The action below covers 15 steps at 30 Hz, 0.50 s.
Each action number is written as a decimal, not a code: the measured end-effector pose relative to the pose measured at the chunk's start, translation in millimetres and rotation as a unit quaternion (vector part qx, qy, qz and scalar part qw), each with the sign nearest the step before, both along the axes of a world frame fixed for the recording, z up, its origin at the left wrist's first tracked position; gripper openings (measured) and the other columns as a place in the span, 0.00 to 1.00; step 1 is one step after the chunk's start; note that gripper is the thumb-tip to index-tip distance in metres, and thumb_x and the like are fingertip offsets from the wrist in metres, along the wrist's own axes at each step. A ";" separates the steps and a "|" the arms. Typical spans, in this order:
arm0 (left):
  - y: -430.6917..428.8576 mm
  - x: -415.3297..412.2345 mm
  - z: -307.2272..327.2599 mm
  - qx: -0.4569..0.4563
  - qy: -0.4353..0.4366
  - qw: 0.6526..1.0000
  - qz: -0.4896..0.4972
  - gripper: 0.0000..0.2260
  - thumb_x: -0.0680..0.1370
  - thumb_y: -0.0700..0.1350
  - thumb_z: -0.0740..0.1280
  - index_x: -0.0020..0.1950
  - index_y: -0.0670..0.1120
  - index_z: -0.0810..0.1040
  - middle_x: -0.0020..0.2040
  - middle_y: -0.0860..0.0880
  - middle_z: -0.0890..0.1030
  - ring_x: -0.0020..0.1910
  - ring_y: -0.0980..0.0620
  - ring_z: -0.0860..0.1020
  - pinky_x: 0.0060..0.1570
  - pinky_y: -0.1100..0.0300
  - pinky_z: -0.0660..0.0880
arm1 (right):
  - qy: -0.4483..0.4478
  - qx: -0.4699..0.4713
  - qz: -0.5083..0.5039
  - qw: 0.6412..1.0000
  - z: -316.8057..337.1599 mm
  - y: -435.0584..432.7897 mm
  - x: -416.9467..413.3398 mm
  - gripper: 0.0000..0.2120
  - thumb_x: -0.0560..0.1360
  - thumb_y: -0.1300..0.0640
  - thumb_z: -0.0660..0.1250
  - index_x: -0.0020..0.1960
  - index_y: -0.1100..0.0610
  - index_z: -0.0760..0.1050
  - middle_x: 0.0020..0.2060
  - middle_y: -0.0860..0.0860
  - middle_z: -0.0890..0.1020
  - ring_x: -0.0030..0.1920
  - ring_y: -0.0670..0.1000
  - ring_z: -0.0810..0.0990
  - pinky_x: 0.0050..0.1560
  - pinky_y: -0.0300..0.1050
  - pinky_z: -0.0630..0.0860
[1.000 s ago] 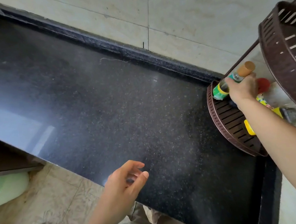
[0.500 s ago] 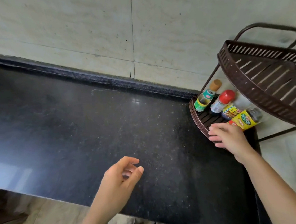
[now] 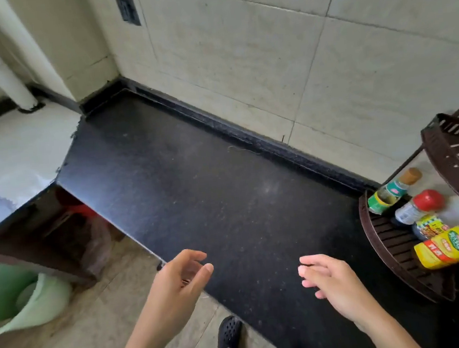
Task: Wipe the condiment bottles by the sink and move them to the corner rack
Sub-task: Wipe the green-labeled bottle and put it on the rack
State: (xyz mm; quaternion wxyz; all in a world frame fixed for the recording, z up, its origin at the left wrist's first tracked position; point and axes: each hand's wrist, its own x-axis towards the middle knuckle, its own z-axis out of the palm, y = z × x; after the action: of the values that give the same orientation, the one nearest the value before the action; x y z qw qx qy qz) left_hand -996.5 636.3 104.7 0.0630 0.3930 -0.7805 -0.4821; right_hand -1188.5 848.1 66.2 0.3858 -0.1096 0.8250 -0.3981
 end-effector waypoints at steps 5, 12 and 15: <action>36.8 90.8 -6.2 0.010 -0.035 0.992 0.121 0.03 0.76 0.49 0.69 0.48 0.57 0.78 0.42 0.53 0.84 0.42 0.62 0.81 0.45 0.60 0.78 | 0.050 -0.042 0.098 0.993 15.1 -31.6 10.1 0.09 0.76 0.55 0.68 0.56 0.49 0.78 0.44 0.48 0.85 0.46 0.45 0.83 0.48 0.45 0.79; 45.4 195.7 -11.0 0.013 -0.049 0.964 0.261 0.05 0.75 0.52 0.69 0.50 0.56 0.78 0.44 0.54 0.84 0.45 0.62 0.81 0.50 0.58 0.79 | 0.043 -0.049 0.249 0.966 16.8 -103.7 74.4 0.11 0.76 0.53 0.68 0.58 0.50 0.78 0.45 0.47 0.85 0.48 0.46 0.83 0.49 0.45 0.79; 27.9 223.1 -13.0 0.016 -0.042 0.958 0.285 0.07 0.76 0.54 0.68 0.52 0.56 0.78 0.45 0.54 0.84 0.46 0.62 0.81 0.50 0.60 0.78 | 0.044 -0.053 0.306 0.949 16.4 -142.0 108.4 0.11 0.77 0.53 0.67 0.58 0.50 0.78 0.46 0.47 0.85 0.47 0.44 0.83 0.48 0.43 0.79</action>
State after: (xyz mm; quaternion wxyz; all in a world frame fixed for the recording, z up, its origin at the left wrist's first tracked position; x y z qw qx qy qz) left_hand -773.3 664.3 91.7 0.1586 0.6198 -0.6305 -0.4394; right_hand -1080.1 706.1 82.6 0.4459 -0.3949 0.7456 -0.2989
